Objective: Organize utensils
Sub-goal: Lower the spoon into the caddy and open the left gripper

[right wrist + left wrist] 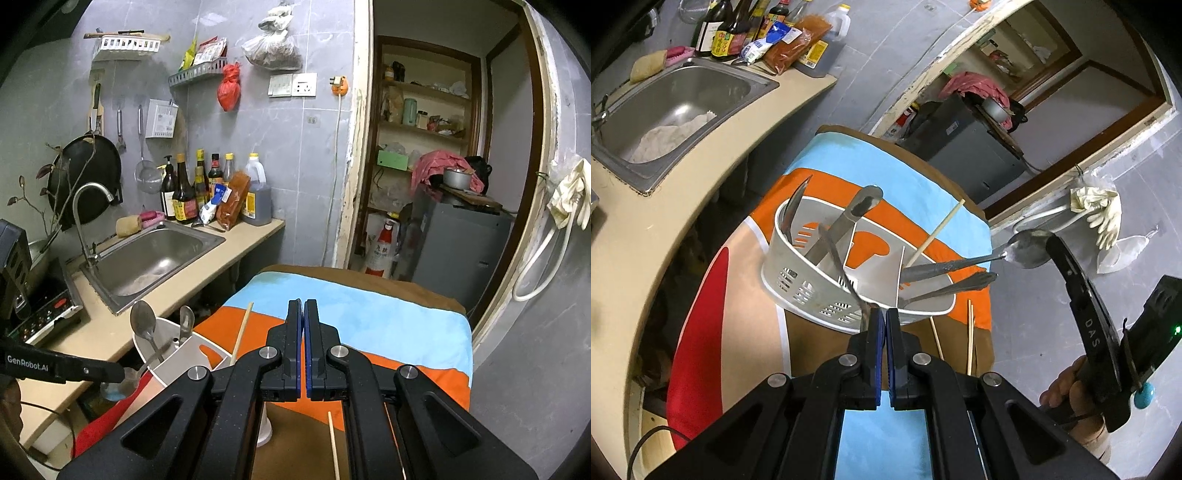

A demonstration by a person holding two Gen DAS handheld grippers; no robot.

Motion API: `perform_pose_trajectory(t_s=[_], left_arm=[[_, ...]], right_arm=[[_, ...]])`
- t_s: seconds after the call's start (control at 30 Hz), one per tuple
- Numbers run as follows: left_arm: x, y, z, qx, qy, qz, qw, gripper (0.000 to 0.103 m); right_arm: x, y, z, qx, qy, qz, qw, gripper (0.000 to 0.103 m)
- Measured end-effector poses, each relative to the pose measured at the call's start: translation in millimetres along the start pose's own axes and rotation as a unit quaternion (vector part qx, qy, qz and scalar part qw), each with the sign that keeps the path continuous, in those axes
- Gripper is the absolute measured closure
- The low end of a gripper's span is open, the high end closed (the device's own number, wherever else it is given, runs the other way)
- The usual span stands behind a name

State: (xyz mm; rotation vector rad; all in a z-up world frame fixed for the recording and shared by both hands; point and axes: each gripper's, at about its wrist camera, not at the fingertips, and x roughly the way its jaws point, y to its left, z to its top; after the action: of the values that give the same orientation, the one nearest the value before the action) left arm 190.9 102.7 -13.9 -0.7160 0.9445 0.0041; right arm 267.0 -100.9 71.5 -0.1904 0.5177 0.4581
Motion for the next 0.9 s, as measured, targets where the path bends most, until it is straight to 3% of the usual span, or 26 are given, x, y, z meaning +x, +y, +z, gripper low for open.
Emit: perform_pose_trajectory(t_s=[0.5, 0.73, 0.83, 0.9], left_arm=[[4, 9, 27, -0.022, -0.042, 0.008, 0.9988, 0.101], [-6, 4, 28, 0.006, -0.087, 0.013, 0.9961, 0.099], [-11, -3, 25, 0.025, -0.107, 0.012, 0.9939, 0.097], [-14, -9, 24, 0.038, -0.12, 0.012, 0.9919, 0.087]], right_arm=[[13, 8, 0, 0.003, 0.011, 0.023, 1.0, 0.1], [12, 4, -5, 0.014, 0.005, 0.04, 0.999, 0.1], [9, 2, -3, 0.017, -0.003, 0.043, 0.999, 0.1], [6, 0, -4, 0.018, -0.005, 0.042, 0.999, 0.099]])
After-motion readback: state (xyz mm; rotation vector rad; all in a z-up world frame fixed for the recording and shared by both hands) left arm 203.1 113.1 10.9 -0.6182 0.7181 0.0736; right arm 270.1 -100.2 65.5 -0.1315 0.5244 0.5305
